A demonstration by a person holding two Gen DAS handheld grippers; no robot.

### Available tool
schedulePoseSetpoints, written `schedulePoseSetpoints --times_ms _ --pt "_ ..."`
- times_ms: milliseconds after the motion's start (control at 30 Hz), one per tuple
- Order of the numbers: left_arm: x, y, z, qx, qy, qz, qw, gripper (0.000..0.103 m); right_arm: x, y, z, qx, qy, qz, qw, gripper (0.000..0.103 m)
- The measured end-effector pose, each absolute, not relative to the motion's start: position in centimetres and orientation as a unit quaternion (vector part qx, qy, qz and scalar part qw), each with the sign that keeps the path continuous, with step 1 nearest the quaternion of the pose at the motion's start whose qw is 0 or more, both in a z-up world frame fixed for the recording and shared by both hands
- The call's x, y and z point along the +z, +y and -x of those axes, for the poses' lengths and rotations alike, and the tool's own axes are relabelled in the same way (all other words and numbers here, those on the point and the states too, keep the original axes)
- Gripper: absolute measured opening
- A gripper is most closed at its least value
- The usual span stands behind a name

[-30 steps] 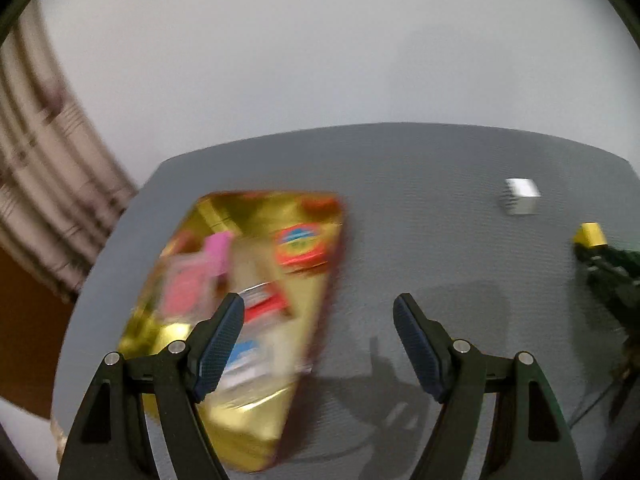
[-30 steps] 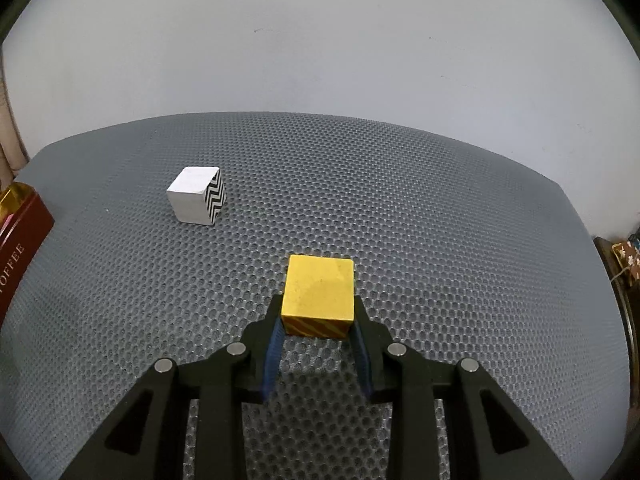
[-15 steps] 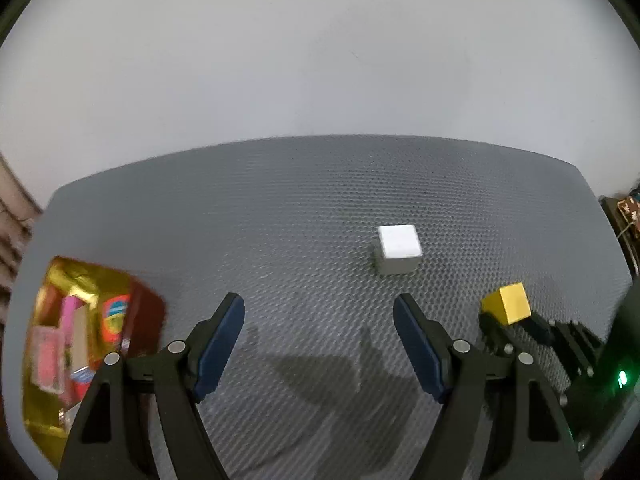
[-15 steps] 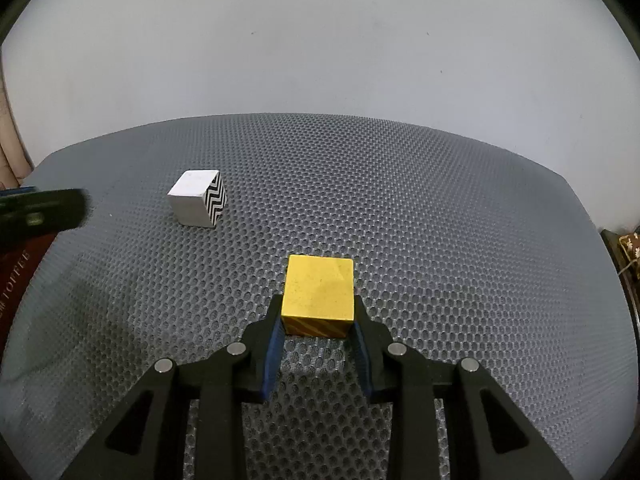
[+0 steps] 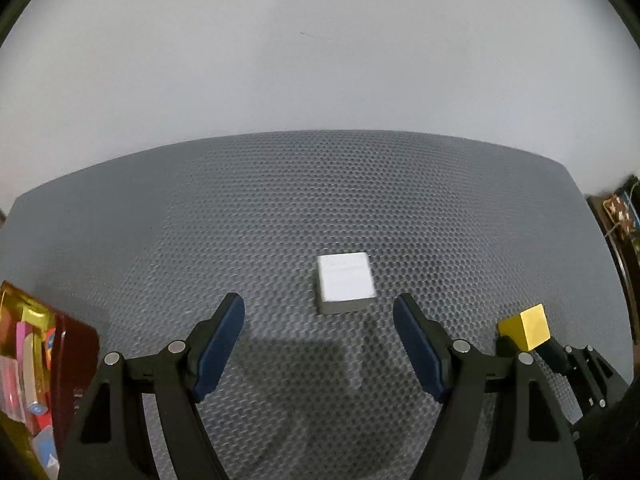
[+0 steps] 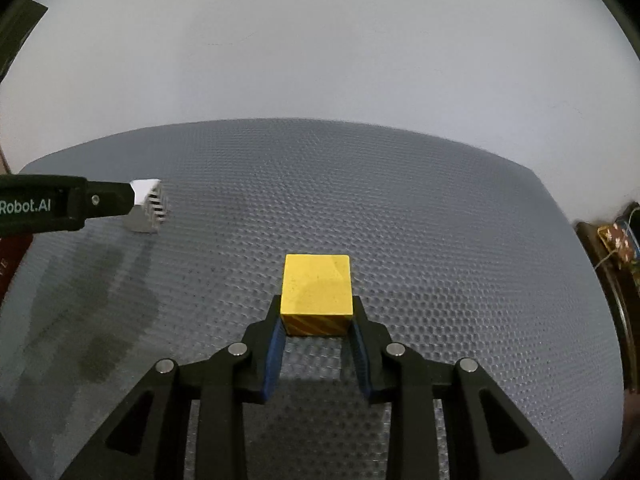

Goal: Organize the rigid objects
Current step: 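Grasp the white cube with the left gripper while the right gripper holds the yellow block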

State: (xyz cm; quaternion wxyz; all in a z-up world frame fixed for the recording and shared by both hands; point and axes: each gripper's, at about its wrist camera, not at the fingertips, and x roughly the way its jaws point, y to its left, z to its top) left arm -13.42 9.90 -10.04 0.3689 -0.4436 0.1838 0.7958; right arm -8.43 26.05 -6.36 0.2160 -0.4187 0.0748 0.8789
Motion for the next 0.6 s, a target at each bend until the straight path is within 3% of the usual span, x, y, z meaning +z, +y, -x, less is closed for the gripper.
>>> schedulePoseSetpoints --times_ms 300,367,500,567,600 --pt "-12.4 12.0 14.2 0.795 0.186 0.467 0.338 0.070 -6.4 25.0 9.0 0.879 0.076 0.420 0.215 0.030" --pt "-12.8 12.1 14.5 0.798 0.185 0.470 0.329 0.058 -6.4 24.6 9.2 0.878 0.073 0.421 0.216 0.031" --pt "-13.5 11.8 14.4 0.800 0.180 0.472 0.323 0.043 -6.4 24.0 9.5 0.878 0.072 0.421 0.216 0.031" --pt "-13.3 11.5 14.2 0.801 0.180 0.470 0.325 0.026 -6.4 23.8 9.6 0.878 0.075 0.421 0.215 0.031" --pt "-13.3 11.3 14.2 0.800 0.180 0.471 0.325 0.026 -6.4 23.6 9.7 0.878 0.074 0.421 0.216 0.031"
